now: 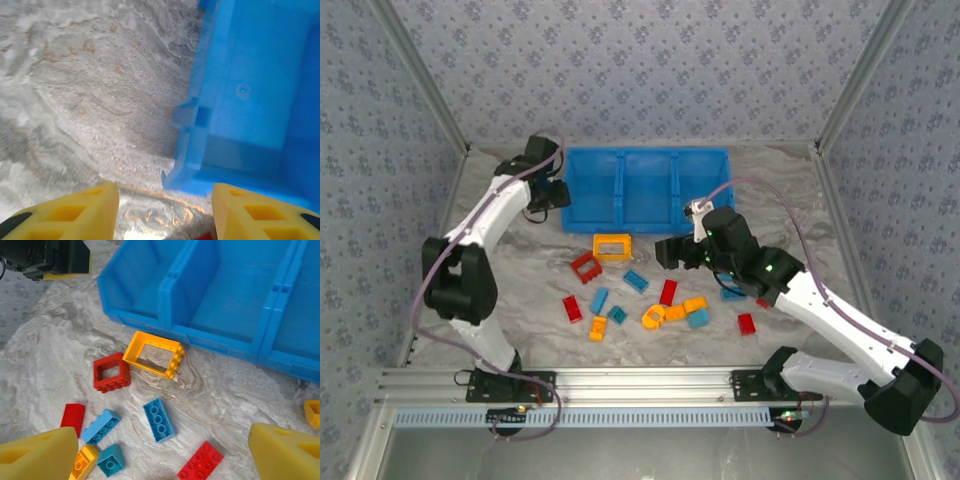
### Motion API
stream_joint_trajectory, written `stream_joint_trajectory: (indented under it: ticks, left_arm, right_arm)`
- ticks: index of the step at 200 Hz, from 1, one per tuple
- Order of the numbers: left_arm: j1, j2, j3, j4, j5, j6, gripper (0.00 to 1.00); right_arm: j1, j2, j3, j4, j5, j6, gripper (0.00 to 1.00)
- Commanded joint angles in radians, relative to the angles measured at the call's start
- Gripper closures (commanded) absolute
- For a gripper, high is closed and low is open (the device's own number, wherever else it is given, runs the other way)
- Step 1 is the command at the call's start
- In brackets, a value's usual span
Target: Sort the legos into containers by color
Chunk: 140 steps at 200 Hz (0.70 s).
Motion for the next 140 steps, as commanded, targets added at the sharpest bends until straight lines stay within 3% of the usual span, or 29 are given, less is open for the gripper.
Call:
stream_joint_trajectory:
  ticks: [1, 28, 77, 140]
  left_arm:
    - [-0.008, -0.137, -0.067, -0.043, 0.015, -0.103, 0.48]
    - [-0.077, -0.233, -0.239, -0.037, 0.057, -0.202, 0.52]
    - [-0.189, -0.333, -0.555, 0.096, 0.1, -0.424, 0.53]
    - [-0.198, -0.275, -0.631, 0.24, 0.115, -0.505, 0.52]
  right_arm:
    - [0.003, -0.036, -0.006, 0.042, -0.108, -0.064, 0.09]
    - [0.046, -0.057, -0.035, 0.069, -0.147, -0.123, 0.1]
    - [0.181, -0.084, -0.114, 0.138, -0.03, -0.168, 0.1]
    - [0.221, -0.057, -0.11, 0.139, -0.006, -0.148, 0.1]
